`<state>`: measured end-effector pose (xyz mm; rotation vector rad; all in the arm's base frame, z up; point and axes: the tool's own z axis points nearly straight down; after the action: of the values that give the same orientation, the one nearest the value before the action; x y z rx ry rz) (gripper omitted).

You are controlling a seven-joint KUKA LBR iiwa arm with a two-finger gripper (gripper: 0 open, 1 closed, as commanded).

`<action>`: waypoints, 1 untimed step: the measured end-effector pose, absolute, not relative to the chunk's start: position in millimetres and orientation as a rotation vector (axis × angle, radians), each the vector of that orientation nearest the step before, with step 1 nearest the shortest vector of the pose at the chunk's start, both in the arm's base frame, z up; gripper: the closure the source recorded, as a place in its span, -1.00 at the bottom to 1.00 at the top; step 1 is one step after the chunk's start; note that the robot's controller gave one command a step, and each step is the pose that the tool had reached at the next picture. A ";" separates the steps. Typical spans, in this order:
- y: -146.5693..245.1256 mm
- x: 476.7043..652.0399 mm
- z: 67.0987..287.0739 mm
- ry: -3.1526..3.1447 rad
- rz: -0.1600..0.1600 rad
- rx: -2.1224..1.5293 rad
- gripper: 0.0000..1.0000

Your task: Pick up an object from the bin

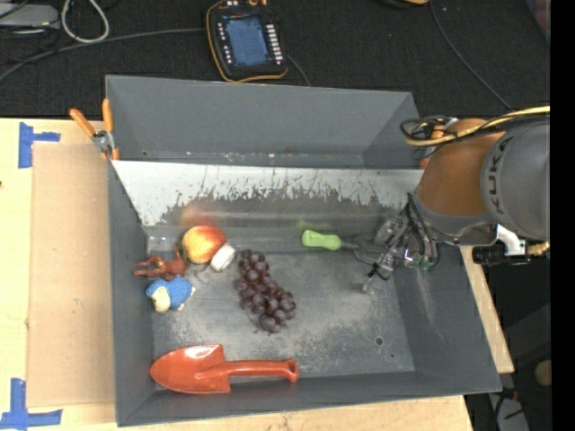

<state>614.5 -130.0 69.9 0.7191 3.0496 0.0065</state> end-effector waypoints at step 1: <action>-134.4 616.7 70.3 2.968 0.014 1.022 1.00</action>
Offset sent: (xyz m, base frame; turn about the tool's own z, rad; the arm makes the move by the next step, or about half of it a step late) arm 0.0000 0.0000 0.0000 0.0000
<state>616.7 -134.4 70.3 1.0216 2.9675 0.0135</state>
